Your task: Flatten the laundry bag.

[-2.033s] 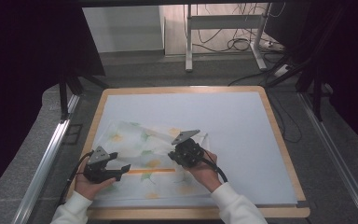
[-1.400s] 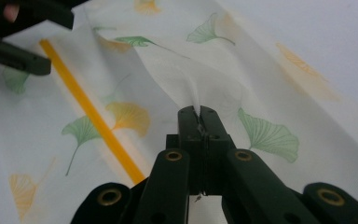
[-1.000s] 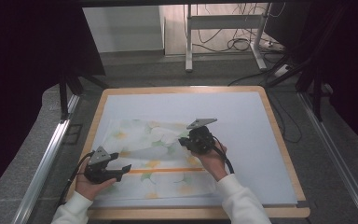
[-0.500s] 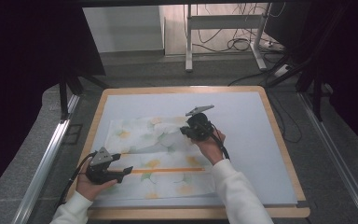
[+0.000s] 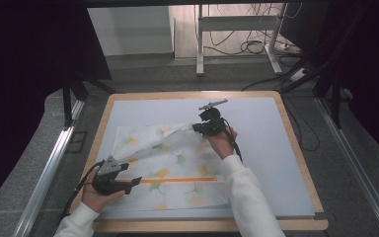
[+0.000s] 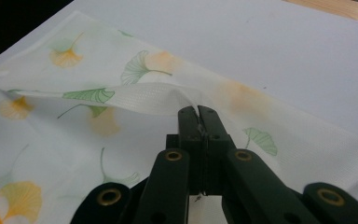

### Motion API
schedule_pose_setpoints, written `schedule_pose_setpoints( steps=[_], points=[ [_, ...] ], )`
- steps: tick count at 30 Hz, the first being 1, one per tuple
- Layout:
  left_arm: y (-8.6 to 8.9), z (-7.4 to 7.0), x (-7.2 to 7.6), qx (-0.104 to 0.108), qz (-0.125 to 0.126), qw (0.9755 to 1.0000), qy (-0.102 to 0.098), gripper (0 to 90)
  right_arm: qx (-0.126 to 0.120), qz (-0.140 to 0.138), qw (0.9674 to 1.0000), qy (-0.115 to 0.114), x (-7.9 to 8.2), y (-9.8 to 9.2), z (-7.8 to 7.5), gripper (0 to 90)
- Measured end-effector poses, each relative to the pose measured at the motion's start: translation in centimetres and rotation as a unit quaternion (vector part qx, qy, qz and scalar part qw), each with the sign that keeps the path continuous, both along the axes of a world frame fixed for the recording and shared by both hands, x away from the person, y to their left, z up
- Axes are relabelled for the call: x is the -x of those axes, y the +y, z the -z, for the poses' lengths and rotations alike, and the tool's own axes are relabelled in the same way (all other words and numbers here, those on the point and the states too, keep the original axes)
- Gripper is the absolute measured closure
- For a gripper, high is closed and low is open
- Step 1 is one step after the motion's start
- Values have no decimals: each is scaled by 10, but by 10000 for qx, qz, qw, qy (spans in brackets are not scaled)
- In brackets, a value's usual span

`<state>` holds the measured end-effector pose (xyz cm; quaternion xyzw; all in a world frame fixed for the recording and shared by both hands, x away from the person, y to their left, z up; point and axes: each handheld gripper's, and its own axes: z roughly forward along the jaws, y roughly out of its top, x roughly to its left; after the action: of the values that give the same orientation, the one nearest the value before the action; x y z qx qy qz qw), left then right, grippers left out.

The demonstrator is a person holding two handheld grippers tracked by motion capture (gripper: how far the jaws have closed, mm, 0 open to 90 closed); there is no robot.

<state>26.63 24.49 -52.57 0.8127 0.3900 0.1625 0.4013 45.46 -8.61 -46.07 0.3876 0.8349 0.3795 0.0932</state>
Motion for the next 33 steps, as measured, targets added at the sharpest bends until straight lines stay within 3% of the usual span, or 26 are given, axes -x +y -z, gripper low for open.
schedule_pose_setpoints(
  steps=[11, 15, 26, 33],
  points=[
    [1, 0, 0, -45, 14, 10000, 8, 259, -172, 438, 9986, 237, -29, -8, 11, 888],
    [1, 0, 0, 63, 40, 10000, 38, 258, -251, 590, 9975, 286, -37, -12, 14, 888],
    [0, 0, 0, -58, 33, 10000, 27, 258, -115, 811, 9960, 347, -57, -13, 19, 886],
    [0, 1, 0, -85, 27, 10000, 24, 257, -185, 1055, 9932, 460, -69, -23, 29, 883]
  ],
)
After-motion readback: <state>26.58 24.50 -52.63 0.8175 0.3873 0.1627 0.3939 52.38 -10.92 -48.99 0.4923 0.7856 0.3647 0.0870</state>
